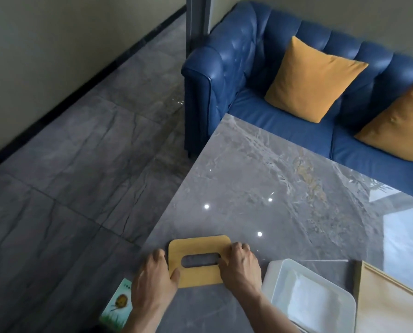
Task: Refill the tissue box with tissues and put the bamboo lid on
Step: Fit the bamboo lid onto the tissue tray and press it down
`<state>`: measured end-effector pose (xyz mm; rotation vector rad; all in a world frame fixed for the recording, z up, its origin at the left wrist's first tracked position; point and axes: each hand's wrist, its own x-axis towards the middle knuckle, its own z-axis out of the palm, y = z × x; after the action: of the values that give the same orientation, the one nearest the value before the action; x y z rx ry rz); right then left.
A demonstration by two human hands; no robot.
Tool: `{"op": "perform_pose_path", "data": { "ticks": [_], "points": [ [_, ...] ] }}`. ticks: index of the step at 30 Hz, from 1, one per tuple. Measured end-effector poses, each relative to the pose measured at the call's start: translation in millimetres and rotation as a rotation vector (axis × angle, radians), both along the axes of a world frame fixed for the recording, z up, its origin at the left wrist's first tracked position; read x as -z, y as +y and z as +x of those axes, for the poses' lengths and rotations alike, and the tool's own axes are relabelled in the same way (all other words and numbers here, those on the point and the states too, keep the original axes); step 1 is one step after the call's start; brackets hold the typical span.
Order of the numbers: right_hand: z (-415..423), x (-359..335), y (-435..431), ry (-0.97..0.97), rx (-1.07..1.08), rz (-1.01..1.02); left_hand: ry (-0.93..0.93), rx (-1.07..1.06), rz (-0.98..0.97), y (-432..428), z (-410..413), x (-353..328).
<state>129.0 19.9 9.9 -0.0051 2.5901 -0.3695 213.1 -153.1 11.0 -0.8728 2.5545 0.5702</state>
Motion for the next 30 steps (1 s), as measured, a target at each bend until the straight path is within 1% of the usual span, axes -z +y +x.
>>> {"op": "perform_pose_path", "data": {
  "ticks": [6,12,15,17,20,25,30],
  "points": [
    [-8,7,-10,-0.001,0.138,-0.001,0.053,-0.080,0.013,1,-9,9],
    [-10,17,-11,0.025,0.190,-0.002,0.031,-0.171,0.005,4,-18,17],
    [-11,14,-11,0.030,0.212,-0.023,0.011,-0.211,0.017,3,-22,18],
    [-14,8,-10,0.050,0.228,-0.047,0.031,-0.227,0.022,3,-26,14],
    [-20,-9,-3,0.115,0.246,-0.096,0.106,-0.229,0.035,4,-37,0],
    [-36,-49,27,0.239,0.364,-0.181,0.256,-0.187,0.083,21,-73,-28],
    [-40,-78,94,0.345,0.520,-0.226,0.359,-0.039,0.095,77,-104,-56]
  ]
}}
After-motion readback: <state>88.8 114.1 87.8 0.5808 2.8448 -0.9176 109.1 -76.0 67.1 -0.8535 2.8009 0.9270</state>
